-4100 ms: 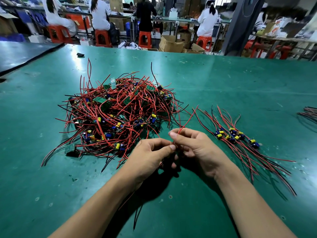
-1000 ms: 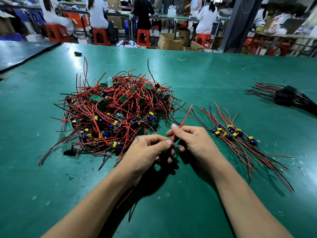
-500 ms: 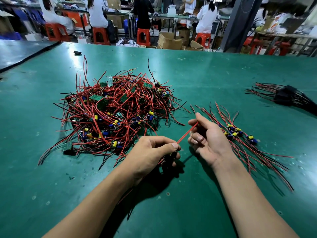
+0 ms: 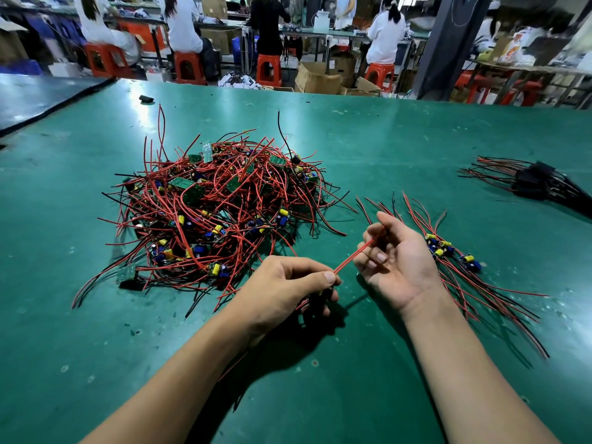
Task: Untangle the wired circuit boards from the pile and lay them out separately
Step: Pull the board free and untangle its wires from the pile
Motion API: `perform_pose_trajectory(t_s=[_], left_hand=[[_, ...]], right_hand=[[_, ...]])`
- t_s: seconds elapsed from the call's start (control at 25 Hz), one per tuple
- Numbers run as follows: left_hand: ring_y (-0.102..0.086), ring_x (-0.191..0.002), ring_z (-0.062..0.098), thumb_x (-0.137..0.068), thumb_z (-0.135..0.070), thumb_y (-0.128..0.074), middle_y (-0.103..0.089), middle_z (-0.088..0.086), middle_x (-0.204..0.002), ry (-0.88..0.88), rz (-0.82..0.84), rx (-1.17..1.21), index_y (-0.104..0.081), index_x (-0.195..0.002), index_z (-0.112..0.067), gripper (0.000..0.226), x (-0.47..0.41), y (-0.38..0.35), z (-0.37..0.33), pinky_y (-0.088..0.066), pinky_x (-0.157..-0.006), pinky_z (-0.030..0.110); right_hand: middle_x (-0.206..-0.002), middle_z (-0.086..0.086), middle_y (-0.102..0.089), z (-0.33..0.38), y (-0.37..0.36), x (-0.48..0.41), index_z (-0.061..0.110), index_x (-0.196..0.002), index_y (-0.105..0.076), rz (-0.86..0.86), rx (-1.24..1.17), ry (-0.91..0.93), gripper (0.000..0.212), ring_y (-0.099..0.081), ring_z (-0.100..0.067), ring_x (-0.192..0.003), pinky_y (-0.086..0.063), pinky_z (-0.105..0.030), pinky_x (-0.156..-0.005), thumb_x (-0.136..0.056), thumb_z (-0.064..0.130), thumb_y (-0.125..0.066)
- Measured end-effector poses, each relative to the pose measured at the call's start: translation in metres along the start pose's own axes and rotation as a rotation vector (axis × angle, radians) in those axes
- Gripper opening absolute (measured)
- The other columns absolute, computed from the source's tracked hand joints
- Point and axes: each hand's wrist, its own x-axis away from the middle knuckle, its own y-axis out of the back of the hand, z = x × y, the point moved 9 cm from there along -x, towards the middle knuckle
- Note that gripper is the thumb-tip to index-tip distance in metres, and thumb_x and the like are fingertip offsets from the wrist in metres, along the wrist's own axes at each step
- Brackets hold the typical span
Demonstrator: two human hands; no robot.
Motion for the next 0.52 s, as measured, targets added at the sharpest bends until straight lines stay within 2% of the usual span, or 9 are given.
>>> perform_pose_trajectory(t_s=[0.2, 0.28, 0.36, 0.44, 0.52], left_hand=[[-0.063, -0.058, 0.02, -0.09, -0.011, -0.067, -0.072, 0.014, -0.075, 0.012, -0.011, 0.004, -0.073, -0.092, 0.002, 0.014, 0.001, 0.0, 0.0, -0.05, -0.053, 0.02], [-0.063, -0.057, 0.02, -0.09, -0.012, -0.067, -0.072, 0.013, -0.075, 0.012, -0.031, 0.013, -0.073, -0.094, 0.001, 0.015, 0.002, 0.002, 0.0, -0.05, -0.052, 0.02], [-0.064, -0.058, 0.021, -0.09, -0.013, -0.067, -0.073, 0.015, -0.077, -0.009, -0.08, 0.039, -0.072, -0.1, -0.001, 0.016, 0.003, 0.008, -0.003, -0.052, -0.053, 0.022], [-0.064, -0.059, 0.022, -0.09, -0.014, -0.066, -0.073, 0.016, -0.079, -0.02, -0.141, 0.103, -0.067, -0.111, -0.006, 0.023, 0.003, 0.016, -0.006, -0.054, -0.053, 0.024], [-0.063, -0.055, 0.02, -0.089, -0.017, -0.067, -0.073, 0.015, -0.081, -0.011, -0.168, 0.186, -0.061, -0.12, -0.011, 0.032, 0.002, 0.02, -0.008, -0.053, -0.052, 0.023]], right_hand=[[-0.056, 0.002, -0.044, 0.0, 0.004, -0.003, 0.012, -0.052, -0.059, 0.003, 0.002, -0.004, 0.045, -0.027, -0.008, -0.037, -0.029, -0.02, -0.035, -0.095, 0.028, -0.061], [-0.055, 0.002, -0.042, 0.004, 0.009, -0.003, 0.012, -0.057, -0.06, -0.024, 0.144, 0.044, 0.046, -0.029, -0.008, -0.036, -0.027, -0.02, -0.037, -0.096, 0.035, -0.062], [-0.056, 0.003, -0.046, 0.006, 0.007, -0.002, 0.012, -0.061, -0.067, 0.005, 0.326, 0.083, 0.05, -0.032, -0.007, -0.04, -0.028, -0.019, -0.04, -0.092, 0.052, -0.062], [-0.065, 0.004, -0.054, -0.005, -0.005, 0.003, 0.015, -0.074, -0.076, 0.142, 0.475, 0.046, 0.051, -0.038, -0.007, -0.046, -0.034, -0.019, -0.043, -0.079, 0.064, -0.066], [-0.074, 0.003, -0.061, -0.027, -0.025, 0.013, 0.017, -0.09, -0.078, 0.361, 0.577, -0.032, 0.046, -0.048, -0.007, -0.053, -0.041, -0.019, -0.047, -0.073, 0.059, -0.079]])
